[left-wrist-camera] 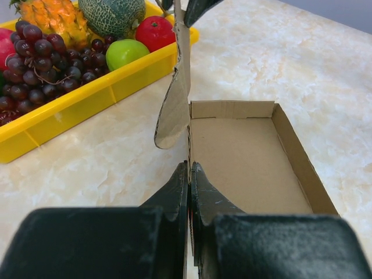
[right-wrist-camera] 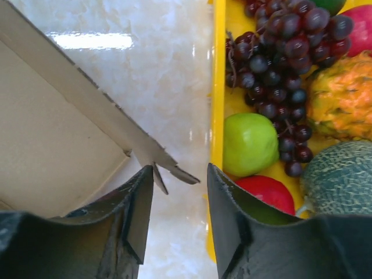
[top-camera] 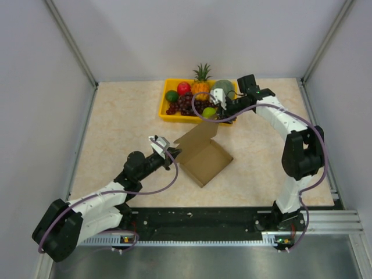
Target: Fold the paper box
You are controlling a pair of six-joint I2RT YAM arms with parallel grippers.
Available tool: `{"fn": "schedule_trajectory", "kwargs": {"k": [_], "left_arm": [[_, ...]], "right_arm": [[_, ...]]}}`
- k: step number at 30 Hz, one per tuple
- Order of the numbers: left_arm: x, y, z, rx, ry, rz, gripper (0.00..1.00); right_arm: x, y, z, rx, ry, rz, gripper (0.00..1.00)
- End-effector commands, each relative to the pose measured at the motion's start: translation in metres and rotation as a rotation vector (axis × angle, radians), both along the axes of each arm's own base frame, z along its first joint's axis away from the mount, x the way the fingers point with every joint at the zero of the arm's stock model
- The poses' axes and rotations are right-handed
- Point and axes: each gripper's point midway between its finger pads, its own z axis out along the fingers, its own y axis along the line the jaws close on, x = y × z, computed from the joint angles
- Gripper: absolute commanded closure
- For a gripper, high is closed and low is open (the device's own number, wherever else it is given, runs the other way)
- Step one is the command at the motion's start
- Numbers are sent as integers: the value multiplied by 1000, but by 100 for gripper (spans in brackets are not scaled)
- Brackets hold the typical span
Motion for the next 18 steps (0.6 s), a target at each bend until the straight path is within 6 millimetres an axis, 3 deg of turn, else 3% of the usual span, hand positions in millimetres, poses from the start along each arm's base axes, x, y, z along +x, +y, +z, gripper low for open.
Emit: {"fn": "schedule_trajectory", "kwargs": {"k": [1, 7, 13, 14, 18], "left_arm": [[2, 2, -2, 2, -6, 12, 100], [2, 1, -3, -7, 1, 8, 100], [2, 2, -4, -3, 1, 16, 100], [2, 1, -4, -4, 3, 11, 100], [1, 1, -4, -4, 4, 5, 100]], "right_arm": [[-11, 3, 2, -12, -34, 49, 62], [-12, 9, 2, -40, -76, 72, 78], [-11, 16, 9, -33, -97, 85, 80], [-13, 19, 12, -18, -96, 94, 79], [-6, 16, 11, -25, -86, 65, 43]]}}
